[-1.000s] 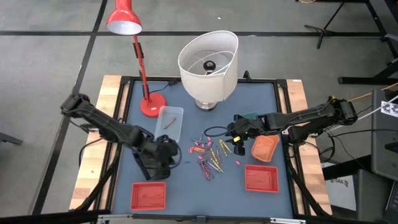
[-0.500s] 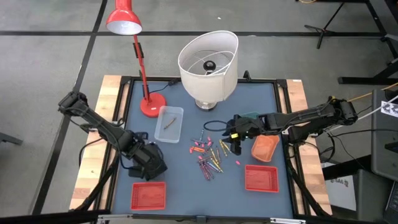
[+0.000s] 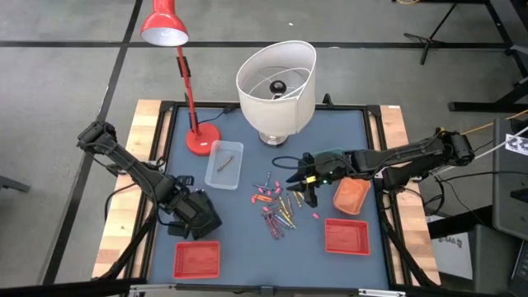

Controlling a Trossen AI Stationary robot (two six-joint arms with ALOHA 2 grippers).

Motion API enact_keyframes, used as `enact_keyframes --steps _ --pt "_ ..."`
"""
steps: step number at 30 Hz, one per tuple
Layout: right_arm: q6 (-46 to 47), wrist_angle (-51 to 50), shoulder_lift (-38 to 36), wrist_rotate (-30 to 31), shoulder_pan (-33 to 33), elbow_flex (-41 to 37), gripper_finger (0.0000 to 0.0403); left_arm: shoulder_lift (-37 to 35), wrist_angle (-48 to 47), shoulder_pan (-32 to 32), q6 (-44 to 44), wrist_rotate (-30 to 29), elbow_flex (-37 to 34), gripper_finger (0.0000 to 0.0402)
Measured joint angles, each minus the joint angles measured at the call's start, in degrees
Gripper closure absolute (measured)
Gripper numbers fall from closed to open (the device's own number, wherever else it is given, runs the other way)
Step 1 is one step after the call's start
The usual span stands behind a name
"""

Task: Sort crayons
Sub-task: Put the dark blue crayon into the black bin

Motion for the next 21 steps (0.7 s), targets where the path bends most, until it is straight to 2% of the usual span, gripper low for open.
enact_keyframes --steps 6,14,21 --pt "-0.6 3.8 2.4 -0.2 0.0 0.0 0.0276 0.0 2.1 0.0 0.0 -4.1 0.0 0.0323" --pt "-10.8 17.0 10.5 -4.6 1.9 0.0 0.0276 0.0 15.2 0.0 0.4 -14.3 0.0 0.0319" --pt "-16.7 16.0 15.5 -4.5 1.8 0.0 0.0276 0.0 26.0 0.0 0.6 -18.9 0.0 0.0319"
